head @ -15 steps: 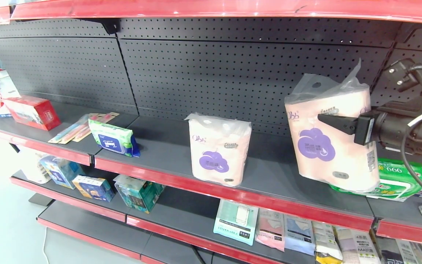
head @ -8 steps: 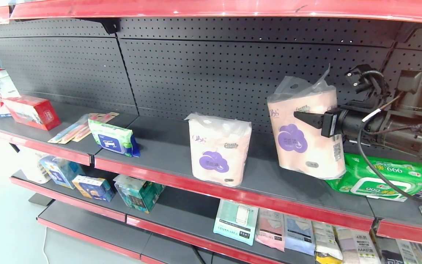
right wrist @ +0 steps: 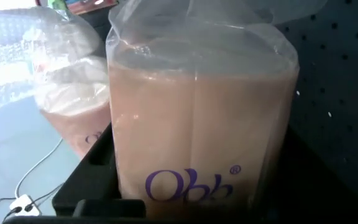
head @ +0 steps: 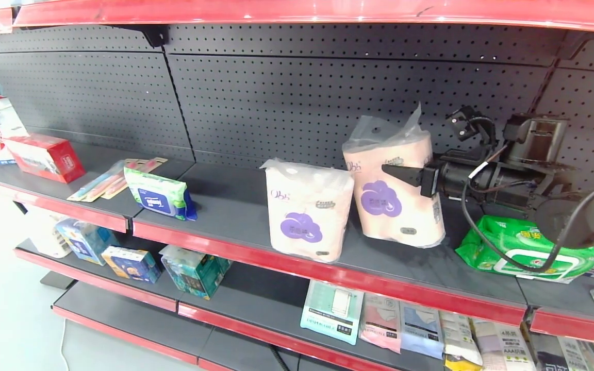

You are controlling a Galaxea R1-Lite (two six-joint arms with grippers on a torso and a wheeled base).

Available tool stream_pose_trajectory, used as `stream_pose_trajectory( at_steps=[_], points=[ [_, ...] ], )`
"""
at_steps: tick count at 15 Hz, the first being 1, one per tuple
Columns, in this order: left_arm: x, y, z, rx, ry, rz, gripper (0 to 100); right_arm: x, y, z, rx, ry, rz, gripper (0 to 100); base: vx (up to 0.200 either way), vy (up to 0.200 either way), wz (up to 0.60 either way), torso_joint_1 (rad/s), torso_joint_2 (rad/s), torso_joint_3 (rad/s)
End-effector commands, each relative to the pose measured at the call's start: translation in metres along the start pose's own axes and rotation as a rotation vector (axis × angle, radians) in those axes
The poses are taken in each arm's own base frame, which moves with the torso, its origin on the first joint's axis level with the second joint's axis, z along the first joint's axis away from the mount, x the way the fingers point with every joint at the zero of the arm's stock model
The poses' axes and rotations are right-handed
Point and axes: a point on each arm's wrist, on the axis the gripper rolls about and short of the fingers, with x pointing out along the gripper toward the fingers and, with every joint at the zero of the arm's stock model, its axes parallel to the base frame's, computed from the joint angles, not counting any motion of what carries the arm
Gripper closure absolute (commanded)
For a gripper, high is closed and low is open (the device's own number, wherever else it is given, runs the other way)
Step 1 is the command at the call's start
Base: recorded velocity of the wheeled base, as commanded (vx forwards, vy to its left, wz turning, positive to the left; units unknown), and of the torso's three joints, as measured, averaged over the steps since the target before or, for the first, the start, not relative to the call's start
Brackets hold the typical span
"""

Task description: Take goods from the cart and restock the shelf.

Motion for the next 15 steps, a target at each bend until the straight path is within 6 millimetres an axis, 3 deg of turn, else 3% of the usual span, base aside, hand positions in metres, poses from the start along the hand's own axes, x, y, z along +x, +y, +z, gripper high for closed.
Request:
stream_pose_trajectory(
  at_steps=[1,8,12,15],
  points=[
    [0.0,0.0,0.0,0.0,0.0,0.0,0,0.022,-0.011,-0.008,0.001,-0.008,0.035,100,0.0,0.0,0.0,0.0,0.0,0.0],
    [0.0,0.0,0.0,0.0,0.0,0.001,0,0.078,-0.042,-0.014,-0.038,-0.074,0.067,100,0.0,0.0,0.0,0.0,0.0,0.0],
    [0.0,0.0,0.0,0.0,0.0,0.0,0,0.097,-0.046,-0.03,-0.043,-0.07,0.146,100,0.0,0.0,0.0,0.0,0.0,0.0],
    [0.0,0.0,0.0,0.0,0.0,0.0,0,0.113,-0.047,-0.028,-0.058,-0.102,0.176,100,0.0,0.0,0.0,0.0,0.0,0.0]
  ],
)
